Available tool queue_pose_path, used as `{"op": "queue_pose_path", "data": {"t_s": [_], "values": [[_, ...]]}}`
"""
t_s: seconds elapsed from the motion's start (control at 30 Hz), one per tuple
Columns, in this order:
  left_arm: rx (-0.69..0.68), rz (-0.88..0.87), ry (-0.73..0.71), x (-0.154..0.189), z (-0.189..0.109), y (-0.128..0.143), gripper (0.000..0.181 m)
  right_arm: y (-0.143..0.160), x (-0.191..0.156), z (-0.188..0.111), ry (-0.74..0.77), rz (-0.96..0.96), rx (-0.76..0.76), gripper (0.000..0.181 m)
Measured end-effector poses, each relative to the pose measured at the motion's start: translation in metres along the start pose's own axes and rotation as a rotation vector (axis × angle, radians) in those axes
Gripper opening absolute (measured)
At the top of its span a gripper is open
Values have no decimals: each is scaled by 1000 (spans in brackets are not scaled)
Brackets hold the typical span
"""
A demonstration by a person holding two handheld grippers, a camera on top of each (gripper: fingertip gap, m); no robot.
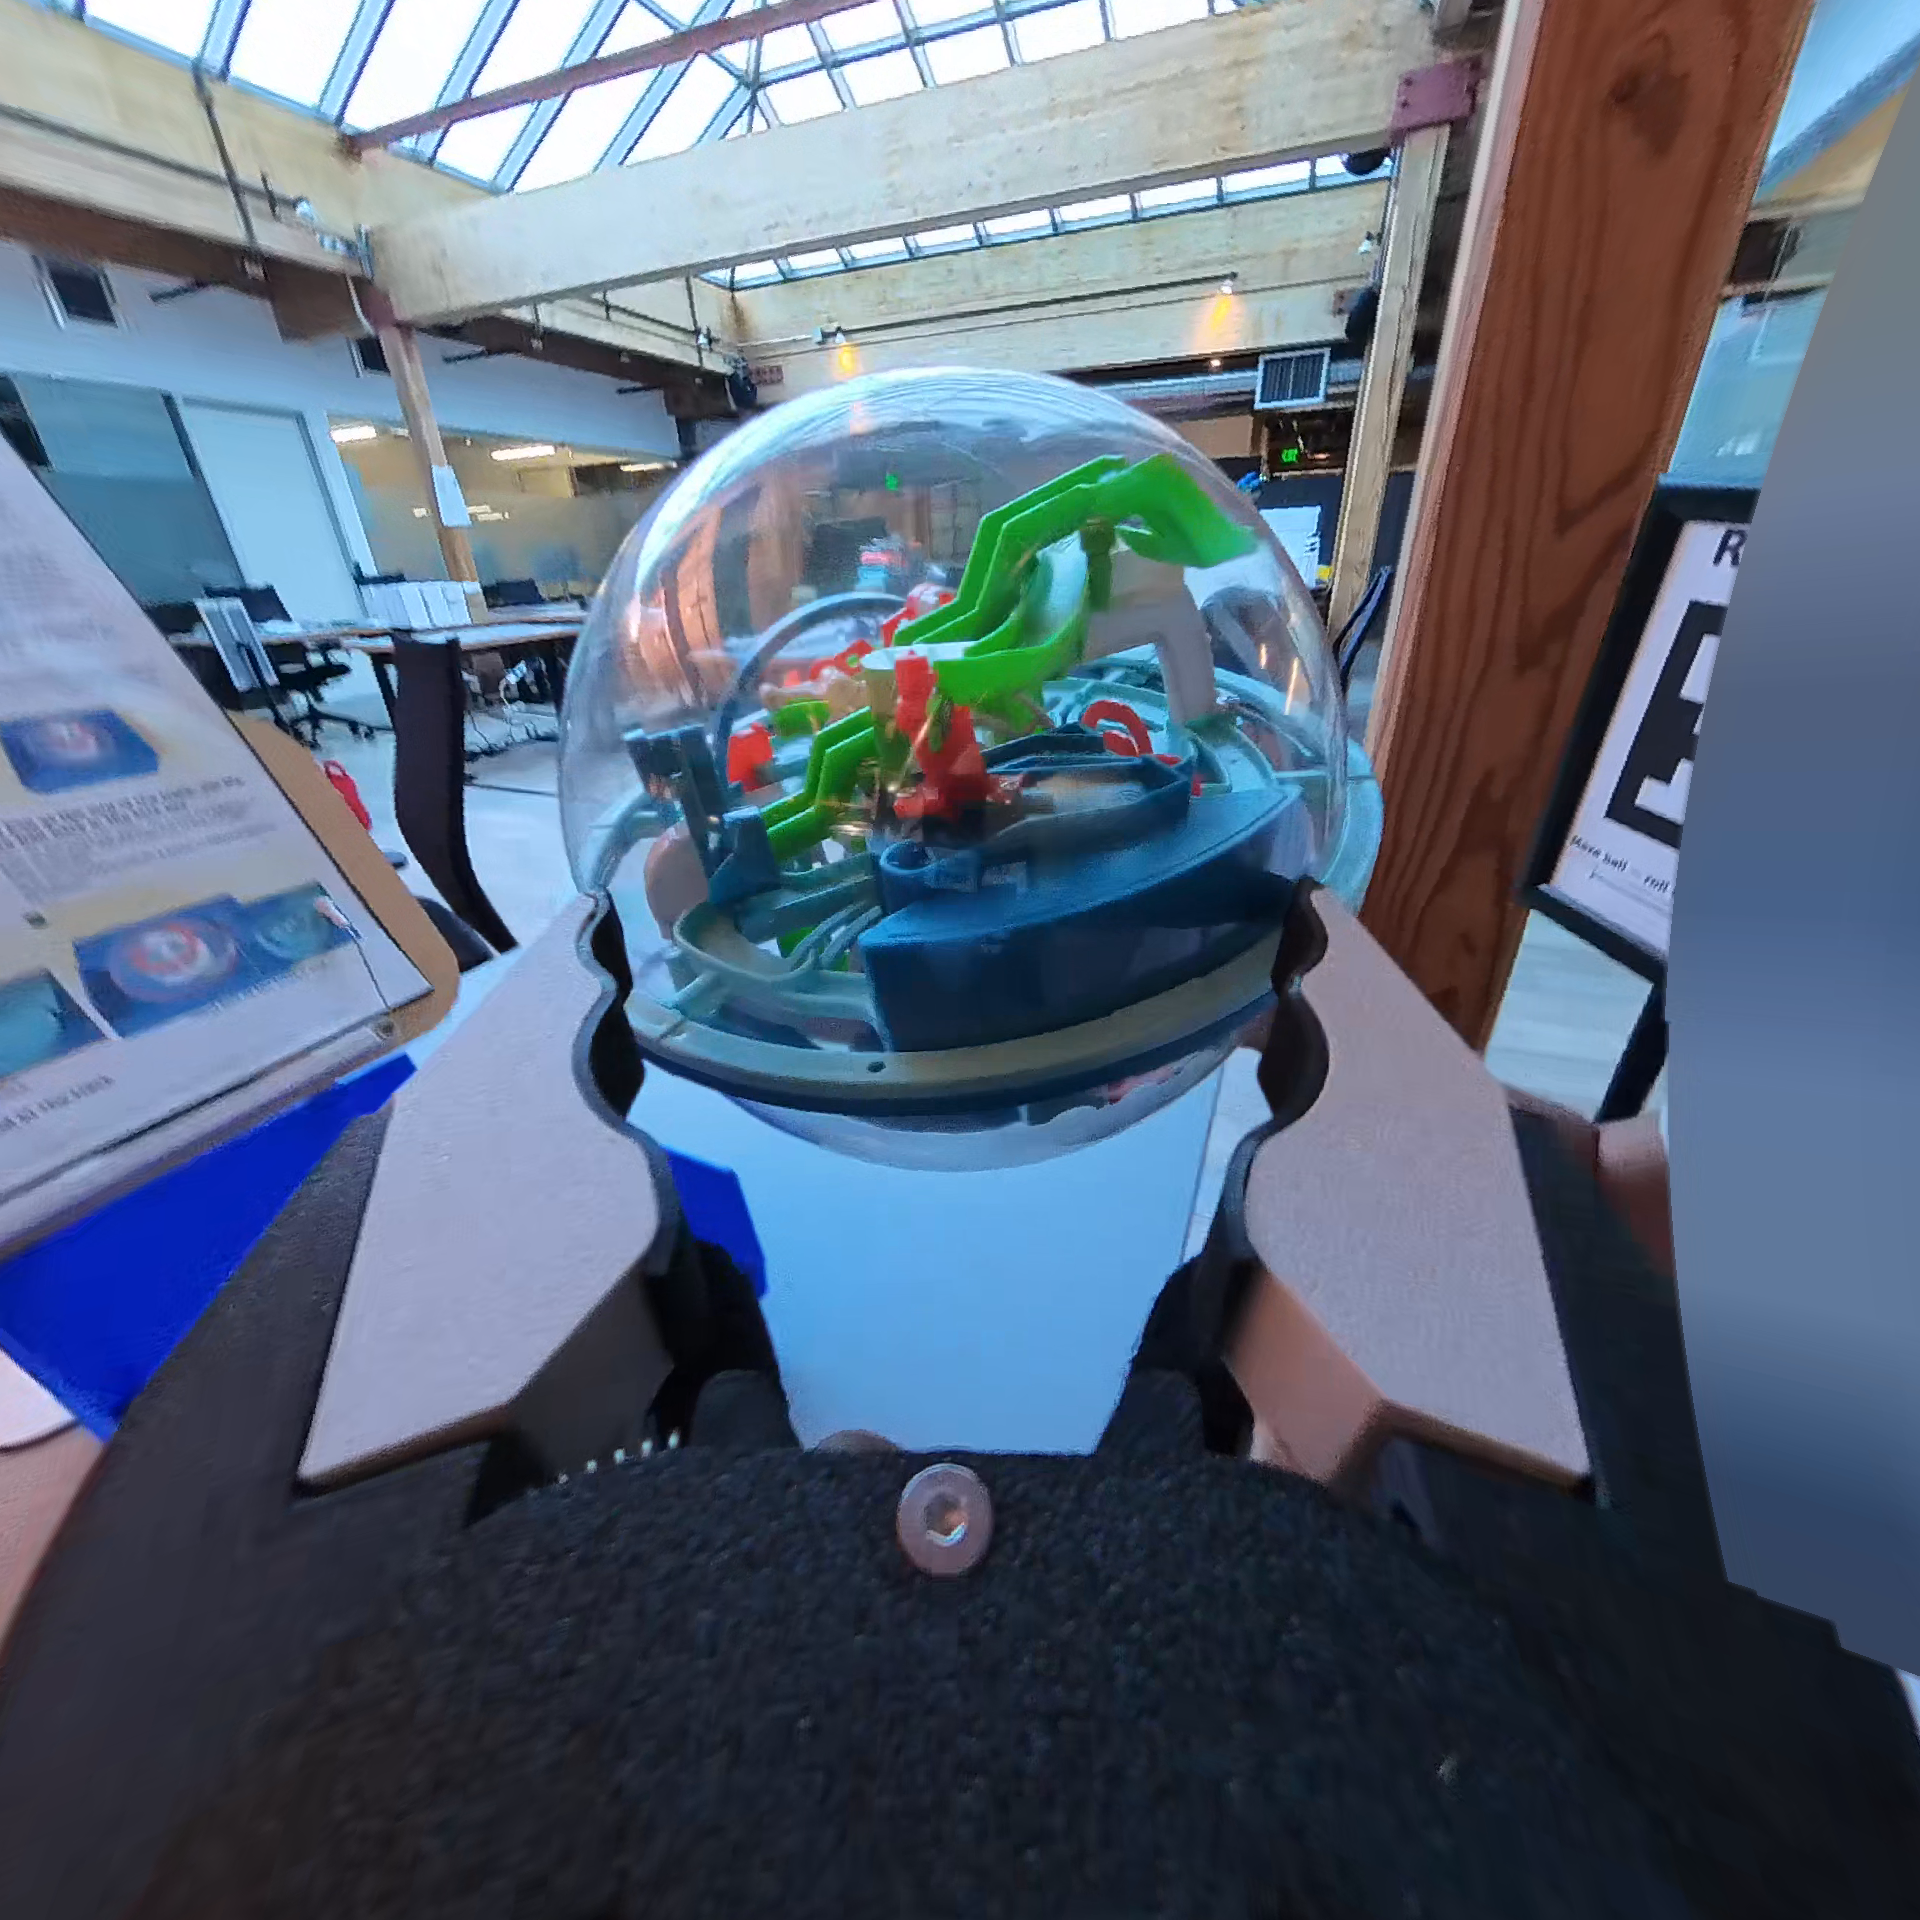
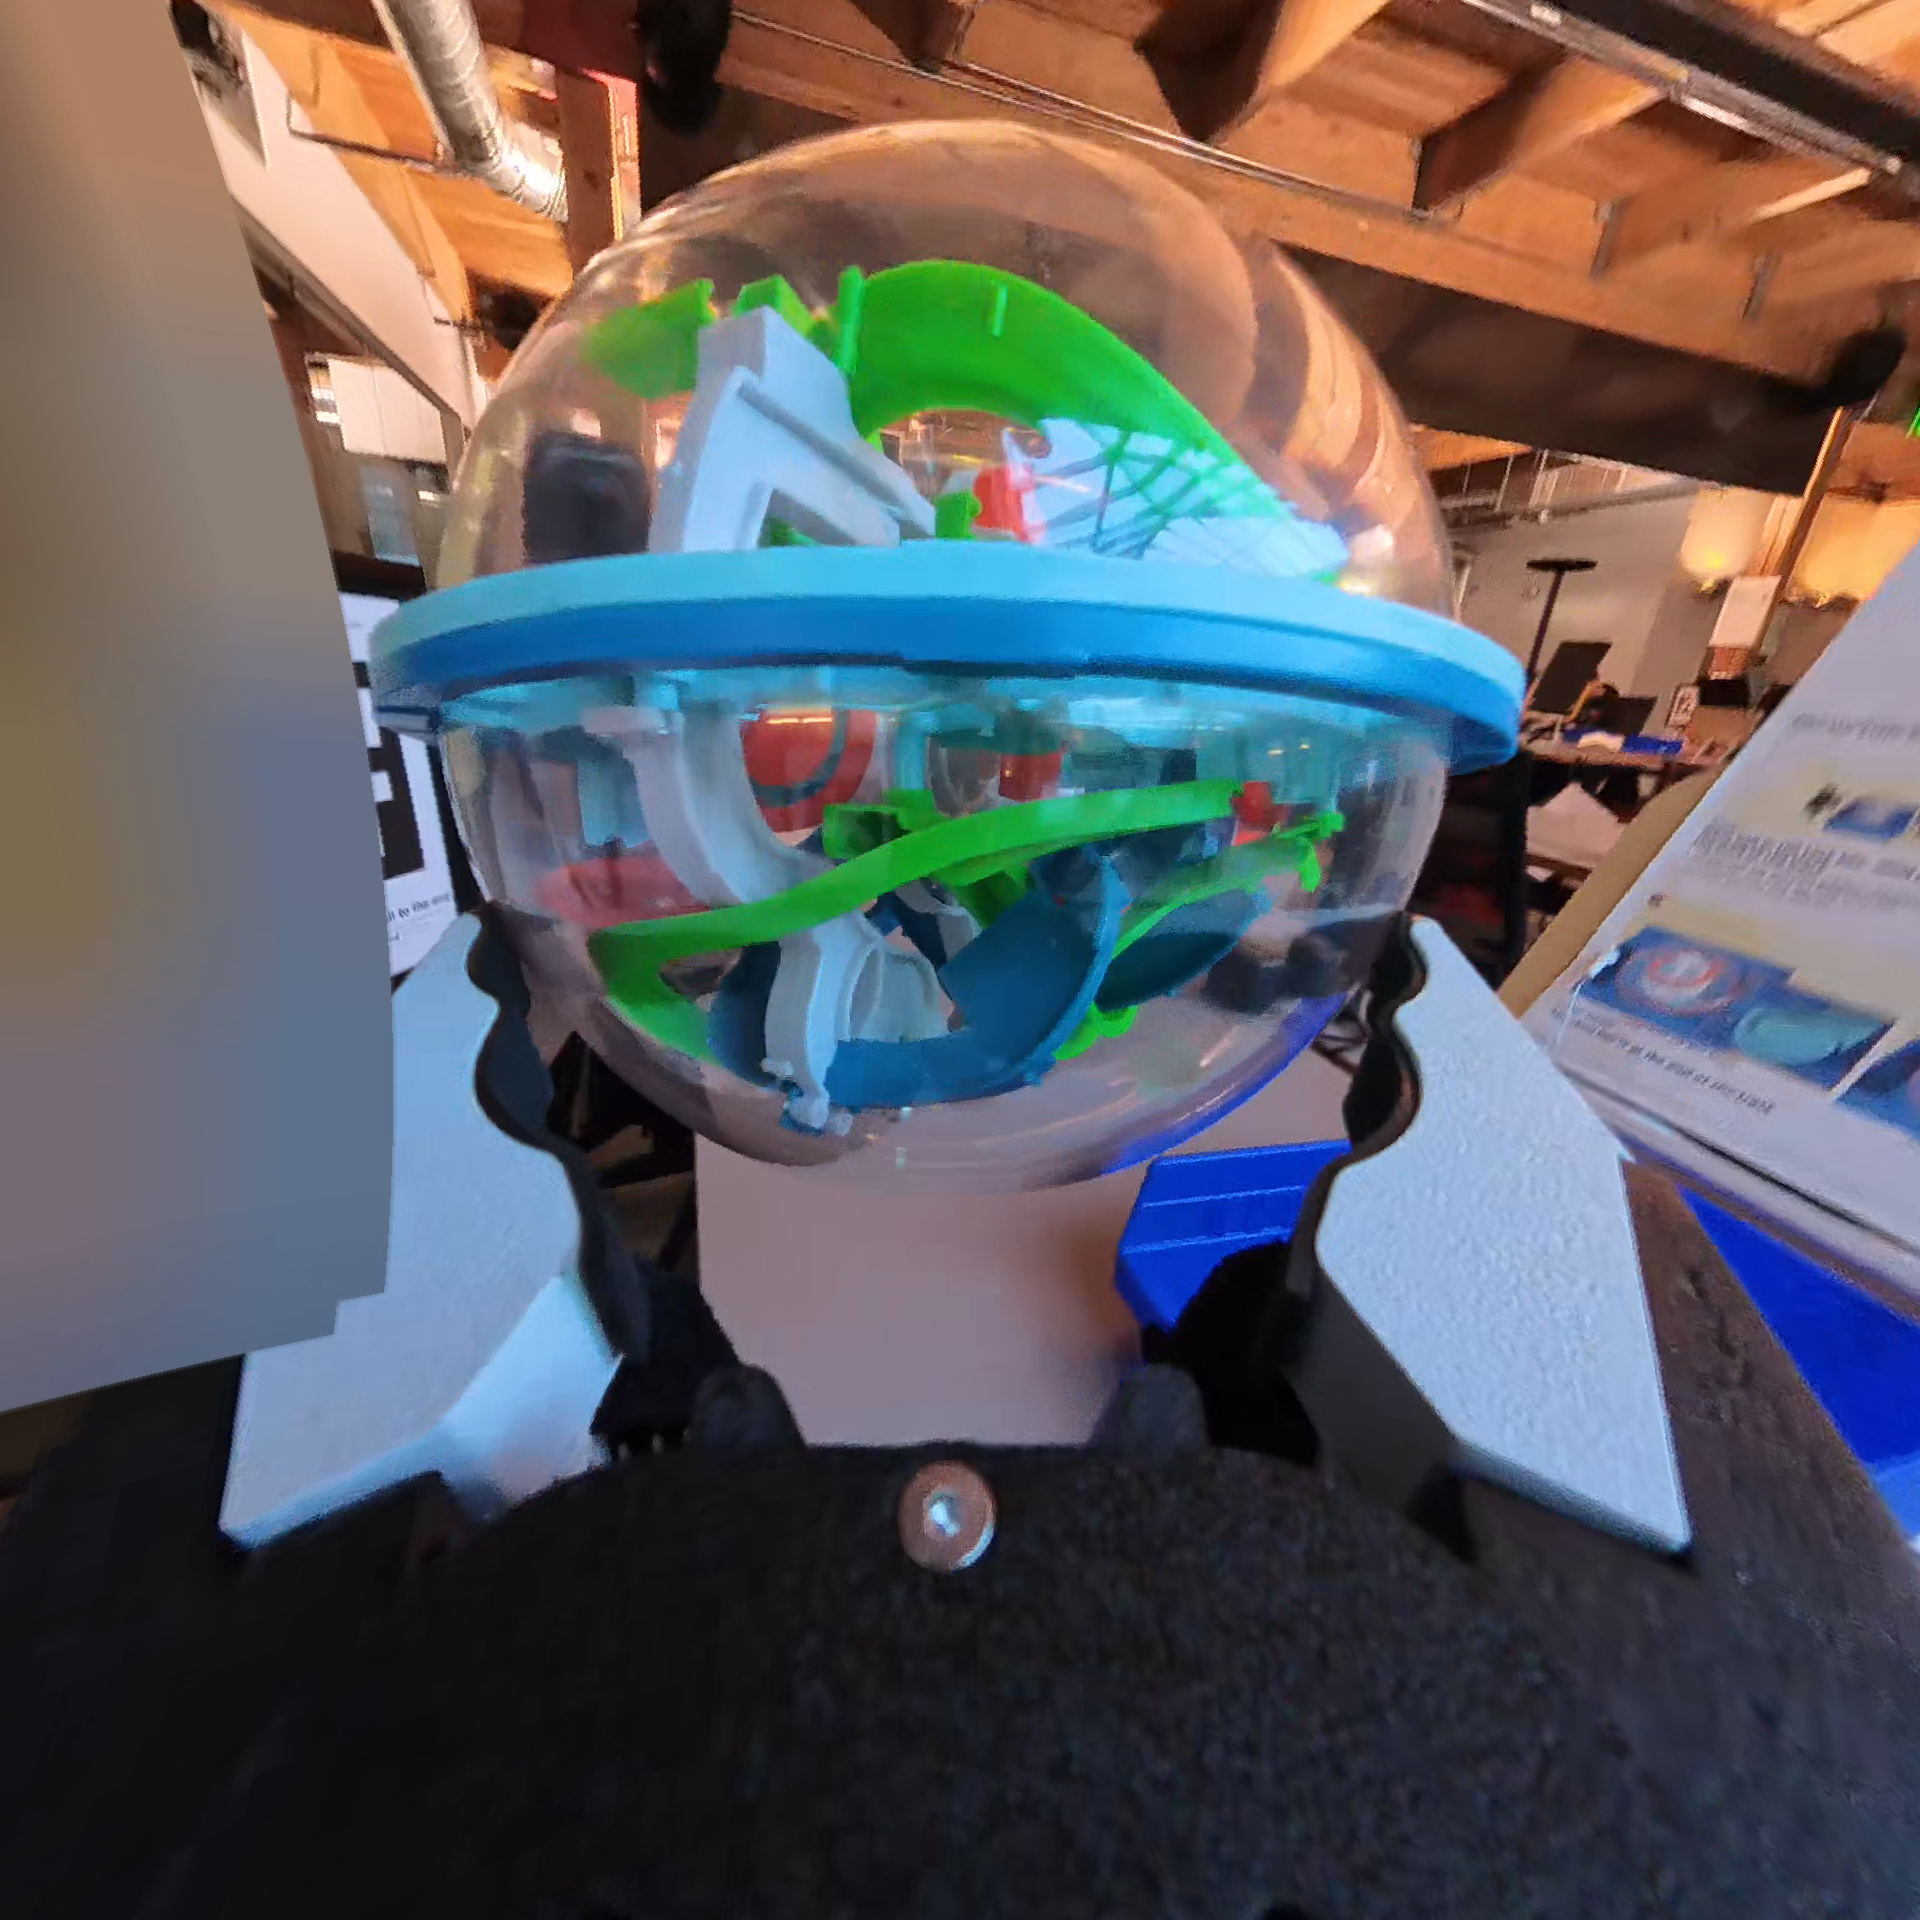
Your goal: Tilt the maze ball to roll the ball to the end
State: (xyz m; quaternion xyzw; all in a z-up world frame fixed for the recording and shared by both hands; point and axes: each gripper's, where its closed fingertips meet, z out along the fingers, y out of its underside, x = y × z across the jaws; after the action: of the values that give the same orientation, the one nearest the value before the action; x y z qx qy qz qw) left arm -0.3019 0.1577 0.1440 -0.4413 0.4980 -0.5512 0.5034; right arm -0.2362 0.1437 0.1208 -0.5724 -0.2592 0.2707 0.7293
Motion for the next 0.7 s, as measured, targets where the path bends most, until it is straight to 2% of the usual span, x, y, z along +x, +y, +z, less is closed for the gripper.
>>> {"op": "queue_pose_path", "data": {"t_s": [0.03,0.2,0.27,0.37,0.57,0.7], "values": [[-1,-27,-6,-3,0,3,122,4,3,1,0,27,-5,153],[-9,-155,-20,-21,-4,24,122,29,10,8,23,144,-89,154],[-27,-237,-22,-29,-6,41,121,48,13,8,42,216,-137,154],[-90,-376,-6,-36,-12,85,121,86,14,3,71,296,-221,154],[-205,-571,-3,-47,-25,183,122,186,9,-12,100,495,-350,154],[-213,-574,-28,-56,-32,219,122,234,4,-14,86,575,-411,154]]}}
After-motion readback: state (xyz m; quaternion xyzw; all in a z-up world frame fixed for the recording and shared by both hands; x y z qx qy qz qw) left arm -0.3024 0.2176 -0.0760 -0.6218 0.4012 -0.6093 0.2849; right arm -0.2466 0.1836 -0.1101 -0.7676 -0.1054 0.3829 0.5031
